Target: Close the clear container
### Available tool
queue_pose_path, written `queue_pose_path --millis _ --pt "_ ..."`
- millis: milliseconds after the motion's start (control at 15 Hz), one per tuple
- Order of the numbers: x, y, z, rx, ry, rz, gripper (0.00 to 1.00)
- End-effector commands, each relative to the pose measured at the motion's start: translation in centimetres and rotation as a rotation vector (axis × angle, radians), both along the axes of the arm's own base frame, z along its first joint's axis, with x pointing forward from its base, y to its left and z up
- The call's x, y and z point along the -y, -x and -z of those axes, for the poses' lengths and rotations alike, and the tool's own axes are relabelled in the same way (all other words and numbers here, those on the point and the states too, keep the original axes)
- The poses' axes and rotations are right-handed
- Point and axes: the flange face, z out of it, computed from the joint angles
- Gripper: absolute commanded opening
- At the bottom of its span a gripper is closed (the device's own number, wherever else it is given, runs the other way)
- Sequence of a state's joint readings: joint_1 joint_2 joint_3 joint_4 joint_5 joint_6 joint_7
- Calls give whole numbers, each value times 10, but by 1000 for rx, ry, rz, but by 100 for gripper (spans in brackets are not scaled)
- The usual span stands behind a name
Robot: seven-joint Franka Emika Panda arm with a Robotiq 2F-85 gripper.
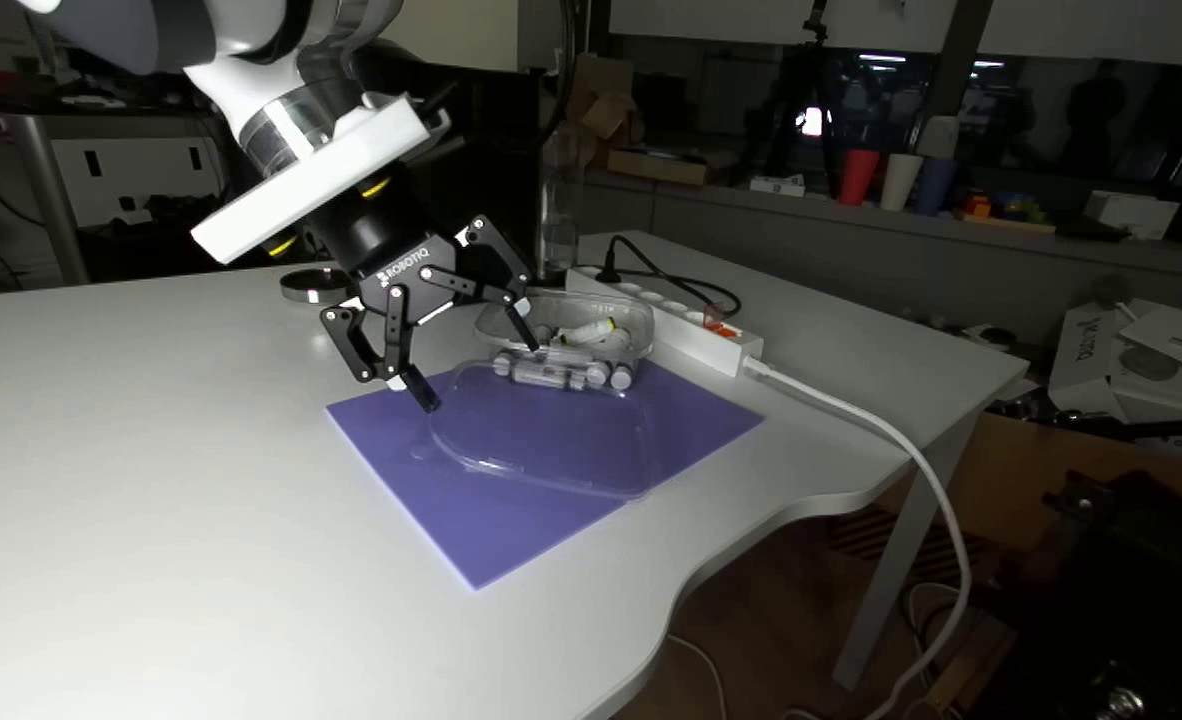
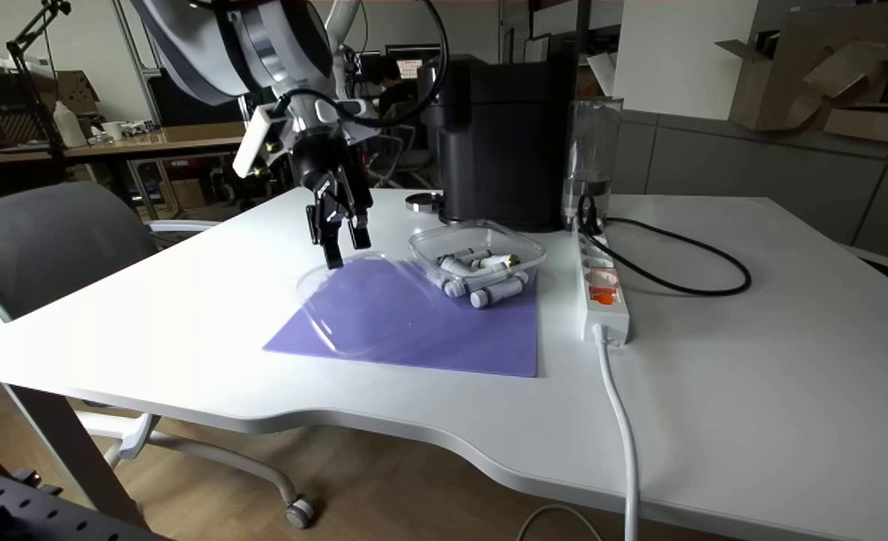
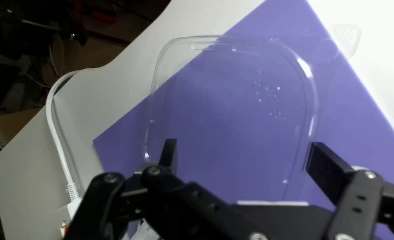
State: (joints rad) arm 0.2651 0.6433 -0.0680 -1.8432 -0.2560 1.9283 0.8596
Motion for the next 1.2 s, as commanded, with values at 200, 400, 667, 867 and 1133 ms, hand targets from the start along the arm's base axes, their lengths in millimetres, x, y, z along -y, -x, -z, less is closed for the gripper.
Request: queue_pose_path --millis 200,400,667,867,1133 --pt "17 19 -10 -118 -19 19 100" --pt "23 22 -5 -164 -17 12 100" --pt "30 24 -3 -162 -38 -31 100" --pt "34 22 -6 -127 -37 -97 100" --pt "38 19 -12 -74 -55 -178 100"
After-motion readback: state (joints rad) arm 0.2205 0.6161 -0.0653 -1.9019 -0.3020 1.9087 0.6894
